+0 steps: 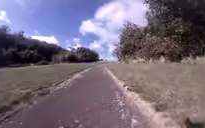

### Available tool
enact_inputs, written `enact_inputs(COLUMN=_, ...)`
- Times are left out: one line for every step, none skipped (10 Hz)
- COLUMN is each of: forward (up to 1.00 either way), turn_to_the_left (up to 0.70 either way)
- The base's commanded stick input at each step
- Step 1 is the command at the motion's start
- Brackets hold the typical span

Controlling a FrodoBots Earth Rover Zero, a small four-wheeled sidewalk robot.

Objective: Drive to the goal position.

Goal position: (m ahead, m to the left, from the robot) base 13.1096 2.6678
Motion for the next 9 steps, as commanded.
enact_inputs(forward=1.00, turn_to_the_left=0.36)
enact_inputs(forward=1.00, turn_to_the_left=0.40)
enact_inputs(forward=1.00, turn_to_the_left=0.40)
enact_inputs(forward=1.00, turn_to_the_left=0.40)
enact_inputs(forward=1.00, turn_to_the_left=0.40)
enact_inputs(forward=1.00, turn_to_the_left=0.00)
enact_inputs(forward=1.00, turn_to_the_left=0.00)
enact_inputs(forward=1.00, turn_to_the_left=0.00)
enact_inputs(forward=1.00, turn_to_the_left=0.00)
